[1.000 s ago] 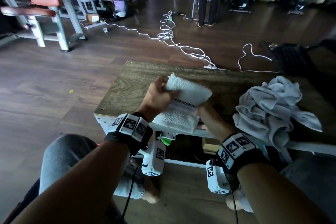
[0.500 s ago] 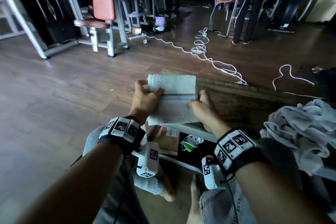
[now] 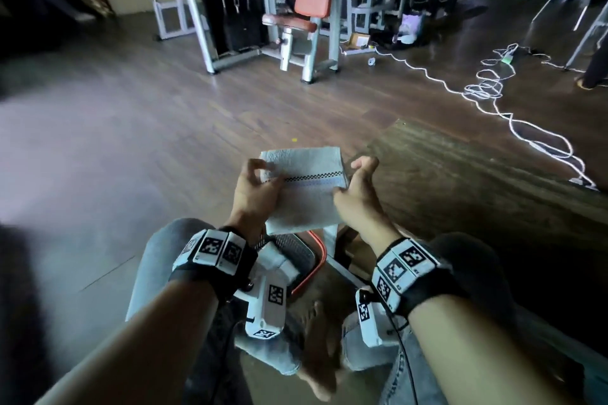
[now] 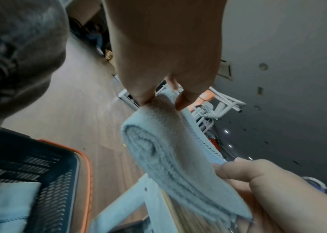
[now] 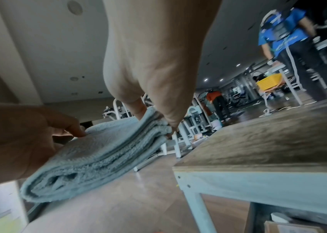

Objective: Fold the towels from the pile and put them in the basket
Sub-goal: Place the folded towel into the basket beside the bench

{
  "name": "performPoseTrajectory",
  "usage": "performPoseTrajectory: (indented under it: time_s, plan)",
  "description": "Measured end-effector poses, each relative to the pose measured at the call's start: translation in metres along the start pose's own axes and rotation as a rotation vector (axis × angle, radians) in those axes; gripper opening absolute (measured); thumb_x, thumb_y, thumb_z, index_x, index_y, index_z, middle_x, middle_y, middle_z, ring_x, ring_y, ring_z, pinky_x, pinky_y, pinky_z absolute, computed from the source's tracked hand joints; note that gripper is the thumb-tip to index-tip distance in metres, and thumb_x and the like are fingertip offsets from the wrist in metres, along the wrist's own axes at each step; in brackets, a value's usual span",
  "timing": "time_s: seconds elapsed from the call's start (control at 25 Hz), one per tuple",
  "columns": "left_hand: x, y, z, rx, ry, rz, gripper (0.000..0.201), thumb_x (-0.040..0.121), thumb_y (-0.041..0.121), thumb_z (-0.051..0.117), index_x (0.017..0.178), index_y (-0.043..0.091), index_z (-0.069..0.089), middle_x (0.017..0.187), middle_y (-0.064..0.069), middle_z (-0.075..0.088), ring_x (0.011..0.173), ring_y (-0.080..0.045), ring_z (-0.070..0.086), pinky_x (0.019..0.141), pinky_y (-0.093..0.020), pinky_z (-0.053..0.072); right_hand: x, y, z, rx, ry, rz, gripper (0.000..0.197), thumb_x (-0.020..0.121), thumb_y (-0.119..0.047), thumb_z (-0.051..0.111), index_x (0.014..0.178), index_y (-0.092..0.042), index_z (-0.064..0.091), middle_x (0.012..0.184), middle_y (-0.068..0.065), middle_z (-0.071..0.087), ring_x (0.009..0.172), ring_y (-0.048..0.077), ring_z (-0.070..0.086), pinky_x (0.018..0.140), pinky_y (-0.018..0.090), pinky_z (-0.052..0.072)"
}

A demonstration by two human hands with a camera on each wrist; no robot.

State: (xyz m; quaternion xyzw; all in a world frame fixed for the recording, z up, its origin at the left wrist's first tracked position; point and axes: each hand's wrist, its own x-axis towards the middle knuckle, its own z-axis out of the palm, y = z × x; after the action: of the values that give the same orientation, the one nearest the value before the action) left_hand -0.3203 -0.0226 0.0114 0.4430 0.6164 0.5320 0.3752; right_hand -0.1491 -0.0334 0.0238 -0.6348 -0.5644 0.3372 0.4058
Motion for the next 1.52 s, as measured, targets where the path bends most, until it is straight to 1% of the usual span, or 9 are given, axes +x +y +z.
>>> performPoseTrajectory:
  time_s: [0.24, 0.4, 0.64, 0.76, 0.84, 0.96, 1.16, 1.36, 1.52]
  plan:
    - [0.012, -0.073, -0.069, 0.149, 0.096, -0.255, 0.017, 0.081, 0.006, 0.062, 0.085, 0.016, 0.076, 0.064, 0.001, 0.060, 0.060, -0.013, 0.050, 0.058, -0.022, 0.041, 0.020, 0.017, 0.105, -0.102, -0.337, 0.054, 0.042, 0.085, 0.000, 0.045, 0.113, -0.022, 0.025, 0.089, -0.010, 0.040, 0.078, 0.019, 0.053, 0.066, 0.035, 0.045]
    - [0.022, -0.137, -0.106, 0.255, 0.171, -0.412, 0.014, 0.083, 0.009, 0.063, 0.086, 0.016, 0.074, 0.064, 0.005, 0.061, 0.059, -0.011, 0.052, 0.046, -0.012, 0.040, 0.025, 0.046, 0.184, -0.164, -0.491, -0.001, 0.042, 0.077, 0.003, 0.049, 0.109, -0.017, 0.032, 0.090, 0.000, 0.046, 0.077, 0.024, 0.049, 0.057, 0.032, 0.039]
    - [0.040, -0.255, -0.125, 0.321, 0.122, -0.704, 0.013, 0.085, 0.010, 0.060, 0.076, 0.015, 0.068, 0.055, 0.004, 0.053, 0.050, -0.011, 0.046, 0.050, -0.019, 0.035, 0.039, 0.121, 0.278, -0.387, -0.817, 0.194, 0.027, 0.088, -0.010, 0.044, 0.107, -0.024, 0.058, 0.113, 0.005, 0.061, 0.093, 0.024, 0.055, 0.080, 0.031, 0.046]
    - [0.043, -0.301, -0.118, 0.369, 0.074, -0.818, 0.021, 0.085, 0.014, 0.058, 0.064, 0.014, 0.062, 0.052, 0.004, 0.050, 0.051, -0.012, 0.046, 0.049, -0.018, 0.035, 0.040, 0.157, 0.304, -0.438, -0.929, 0.254, 0.036, 0.091, -0.005, 0.041, 0.119, -0.014, 0.063, 0.111, 0.012, 0.065, 0.090, 0.025, 0.056, 0.075, 0.028, 0.042]
    - [0.046, -0.316, -0.112, 0.339, 0.024, -0.872, 0.014, 0.082, 0.019, 0.058, 0.078, 0.010, 0.069, 0.068, -0.004, 0.060, 0.068, -0.020, 0.057, 0.061, -0.024, 0.045, 0.043, 0.172, 0.315, -0.433, -0.961, 0.294, 0.040, 0.092, -0.004, 0.042, 0.125, -0.014, 0.062, 0.116, 0.011, 0.065, 0.100, 0.027, 0.059, 0.075, 0.023, 0.038]
    - [0.053, -0.336, -0.108, 0.369, 0.043, -0.944, 0.045, 0.069, 0.026, 0.056, 0.098, -0.006, 0.067, 0.101, -0.024, 0.070, 0.098, -0.037, 0.067, 0.073, -0.040, 0.052, 0.045, 0.187, 0.332, -0.403, -1.001, 0.330, 0.044, 0.090, -0.005, 0.044, 0.130, -0.017, 0.059, 0.130, 0.010, 0.062, 0.115, 0.028, 0.059, 0.087, 0.026, 0.044]
    - [0.067, -0.353, -0.109, 0.515, 0.050, -0.978, 0.055, 0.061, 0.031, 0.048, 0.099, -0.004, 0.069, 0.092, -0.016, 0.070, 0.096, -0.033, 0.067, 0.069, -0.032, 0.048, 0.050, 0.205, 0.357, -0.371, -1.055, 0.378, 0.051, 0.091, -0.008, 0.043, 0.142, -0.016, 0.049, 0.136, 0.015, 0.058, 0.111, 0.027, 0.059, 0.081, 0.025, 0.040]
    - [0.071, -0.361, -0.108, 0.435, 0.149, -1.002, 0.058, 0.066, 0.024, 0.054, 0.107, -0.016, 0.060, 0.115, -0.031, 0.064, 0.108, -0.044, 0.061, 0.081, -0.045, 0.053, 0.058, 0.213, 0.367, -0.397, -1.063, 0.412, 0.058, 0.092, -0.010, 0.042, 0.150, -0.015, 0.039, 0.150, 0.011, 0.045, 0.129, 0.029, 0.051, 0.099, 0.029, 0.043]
    - [0.068, -0.349, -0.104, 0.470, 0.173, -1.042, 0.031, 0.083, 0.014, 0.053, 0.099, -0.011, 0.065, 0.075, -0.017, 0.064, 0.074, -0.032, 0.063, 0.060, -0.035, 0.046, 0.066, 0.214, 0.358, -0.381, -0.999, 0.414, 0.055, 0.092, -0.012, 0.043, 0.147, -0.016, 0.042, 0.143, 0.013, 0.052, 0.122, 0.032, 0.056, 0.095, 0.034, 0.046]
